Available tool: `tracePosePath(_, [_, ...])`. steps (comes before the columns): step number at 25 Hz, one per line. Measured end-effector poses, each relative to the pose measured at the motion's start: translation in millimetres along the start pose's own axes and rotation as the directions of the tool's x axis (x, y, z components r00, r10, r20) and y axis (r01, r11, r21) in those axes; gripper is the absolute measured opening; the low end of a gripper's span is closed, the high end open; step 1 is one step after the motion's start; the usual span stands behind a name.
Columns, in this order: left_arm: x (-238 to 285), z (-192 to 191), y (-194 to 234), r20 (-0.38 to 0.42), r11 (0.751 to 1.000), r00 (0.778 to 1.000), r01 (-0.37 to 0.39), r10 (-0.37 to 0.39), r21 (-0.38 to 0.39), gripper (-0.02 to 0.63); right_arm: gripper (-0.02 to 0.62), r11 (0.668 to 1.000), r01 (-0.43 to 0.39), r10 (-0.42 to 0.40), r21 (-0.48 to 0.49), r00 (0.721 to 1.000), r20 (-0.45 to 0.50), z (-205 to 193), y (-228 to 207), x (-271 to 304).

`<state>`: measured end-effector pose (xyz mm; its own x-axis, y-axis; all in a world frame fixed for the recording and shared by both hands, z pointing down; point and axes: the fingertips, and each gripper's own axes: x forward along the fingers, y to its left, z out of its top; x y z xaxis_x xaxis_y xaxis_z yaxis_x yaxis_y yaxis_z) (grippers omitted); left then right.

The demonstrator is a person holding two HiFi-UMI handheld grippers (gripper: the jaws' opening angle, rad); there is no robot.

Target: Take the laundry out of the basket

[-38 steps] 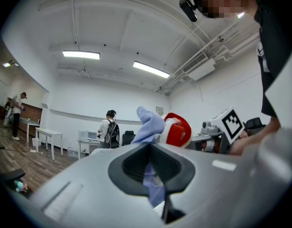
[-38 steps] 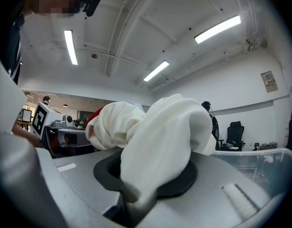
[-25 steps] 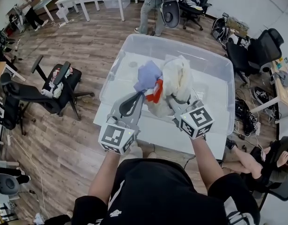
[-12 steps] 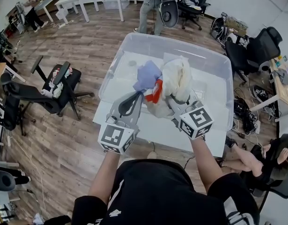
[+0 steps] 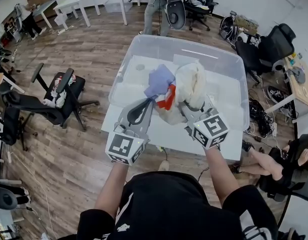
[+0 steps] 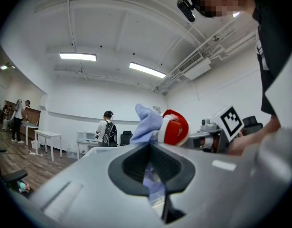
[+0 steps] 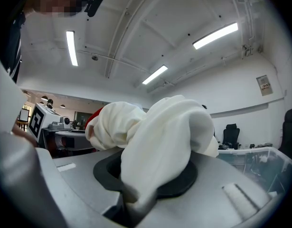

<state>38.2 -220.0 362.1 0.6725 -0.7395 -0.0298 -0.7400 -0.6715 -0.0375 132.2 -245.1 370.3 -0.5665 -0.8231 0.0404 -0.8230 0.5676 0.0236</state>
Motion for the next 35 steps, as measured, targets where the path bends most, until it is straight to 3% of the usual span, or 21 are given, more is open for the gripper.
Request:
tracePosePath(29, [-108.1,11.5,3.8,0.024,0.999,0.998,0.050,-0.050,-0.019,0.008,0.121,0.996,0.080,-0.080,-0.027,0.997,0.001,11.6,106.0,-34.0])
tracePosePath(35, [-126.3,12.2,2.6,0.032,0.996,0.997,0.069,-0.067,-0.061,0.008,0.121,0.996,0.090,-0.089,-0.028,0.996,0.005,11.5,127.2,-44.3])
